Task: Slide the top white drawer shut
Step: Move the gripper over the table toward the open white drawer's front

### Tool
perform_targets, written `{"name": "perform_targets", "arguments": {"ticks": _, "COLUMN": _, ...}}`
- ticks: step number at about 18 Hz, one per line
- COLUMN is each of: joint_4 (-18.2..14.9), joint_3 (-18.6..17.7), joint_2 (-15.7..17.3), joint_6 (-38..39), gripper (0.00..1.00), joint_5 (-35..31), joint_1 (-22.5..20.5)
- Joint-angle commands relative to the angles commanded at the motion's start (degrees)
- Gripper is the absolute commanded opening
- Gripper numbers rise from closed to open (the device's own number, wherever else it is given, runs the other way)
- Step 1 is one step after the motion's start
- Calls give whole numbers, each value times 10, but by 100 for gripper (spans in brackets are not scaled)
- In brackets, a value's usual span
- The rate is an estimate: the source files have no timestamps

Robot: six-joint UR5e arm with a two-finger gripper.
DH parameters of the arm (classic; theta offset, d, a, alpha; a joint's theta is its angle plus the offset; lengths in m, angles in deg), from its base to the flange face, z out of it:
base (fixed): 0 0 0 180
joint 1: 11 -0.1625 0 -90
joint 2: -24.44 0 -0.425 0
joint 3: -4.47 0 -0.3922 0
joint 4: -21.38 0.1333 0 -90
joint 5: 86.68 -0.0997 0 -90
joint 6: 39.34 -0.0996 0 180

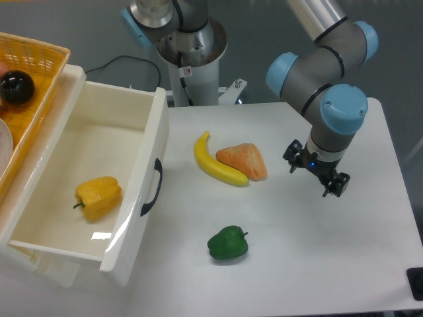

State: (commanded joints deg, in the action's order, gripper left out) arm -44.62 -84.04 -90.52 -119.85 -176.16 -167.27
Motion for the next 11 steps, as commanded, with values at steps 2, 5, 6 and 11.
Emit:
{"name": "perform_targets", "arguments": {"ticks": 2, "joint_4": 0, "joint_3": -1, "joint_2": 0, "joint_6": 3, "gripper": 100, "joint_5": 0, "joint_1": 0}}
{"name": "perform_targets", "arguments": {"ticks": 5, "joint_4": 1, "joint_3": -5, "joint_2": 6, "joint_6": -3, "gripper": 100, "joint_5": 1, "joint_1": 3}}
{"name": "perform_targets", "arguments": {"ticks": 6, "joint_4": 3, "joint_3": -20, "joint_2": 9, "joint_6": -2, "gripper": 100, "joint_5": 3, "joint_1": 4}}
{"name": "perform_targets", "arguments": {"ticks": 11, "joint_4": 27, "joint_3": -75, "joint_2": 36, "joint_6": 18, "gripper": 100, "joint_5": 4, "joint_1": 2}}
